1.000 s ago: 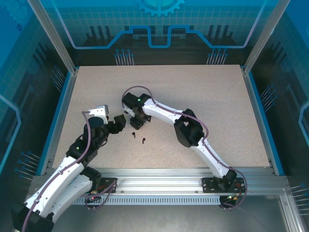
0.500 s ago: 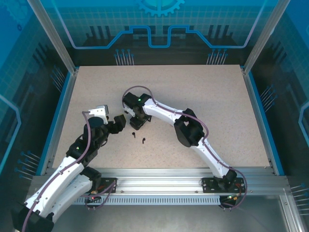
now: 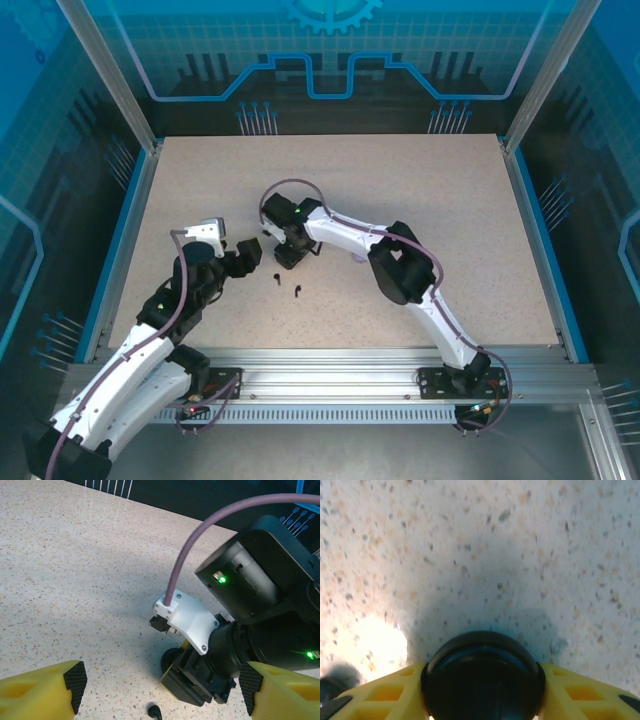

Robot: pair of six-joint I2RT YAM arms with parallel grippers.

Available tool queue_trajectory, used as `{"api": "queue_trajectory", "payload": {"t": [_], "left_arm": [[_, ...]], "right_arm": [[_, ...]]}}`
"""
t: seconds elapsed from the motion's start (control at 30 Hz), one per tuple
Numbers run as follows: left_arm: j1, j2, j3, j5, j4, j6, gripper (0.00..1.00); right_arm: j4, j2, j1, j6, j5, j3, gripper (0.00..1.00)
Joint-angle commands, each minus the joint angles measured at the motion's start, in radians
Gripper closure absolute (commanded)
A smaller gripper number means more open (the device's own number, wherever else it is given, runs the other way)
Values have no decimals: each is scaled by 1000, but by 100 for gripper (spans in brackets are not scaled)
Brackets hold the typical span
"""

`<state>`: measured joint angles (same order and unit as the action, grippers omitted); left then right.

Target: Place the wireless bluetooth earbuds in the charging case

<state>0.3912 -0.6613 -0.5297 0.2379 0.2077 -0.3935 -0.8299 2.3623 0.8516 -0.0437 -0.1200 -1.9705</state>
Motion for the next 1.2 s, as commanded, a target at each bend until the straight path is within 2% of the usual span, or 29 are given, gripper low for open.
{"api": "queue_trajectory", "payload": {"t": [0.0,0.17,0.3,0.4,0.6,0.7,0.87,1.17], "left_arm": [[-9,9,-45,-55,6,-23,17],[-11,-7,-65,-122,-15,-49,17],[-18,-63,-79,-229,-63,-84,17],[-23,-129,-93,-336,-120,-116,18],[-26,-316,-173,-637,-238,-168,22],[-18,-398,-210,-765,-305,-197,25],[17,-486,-245,-885,-378,-227,25],[86,-572,-290,-939,-416,-226,25]], "right_arm": [[76,-144,-28,7,-11,99,55],[213,-376,-51,27,-17,361,56],[336,-595,-74,66,-14,591,56],[436,-770,-87,117,0,761,56],[571,-1041,-90,219,45,991,55],[577,-1118,-86,251,48,1031,55],[581,-1190,-77,287,46,1058,55],[580,-1212,-55,298,59,1052,55]]}}
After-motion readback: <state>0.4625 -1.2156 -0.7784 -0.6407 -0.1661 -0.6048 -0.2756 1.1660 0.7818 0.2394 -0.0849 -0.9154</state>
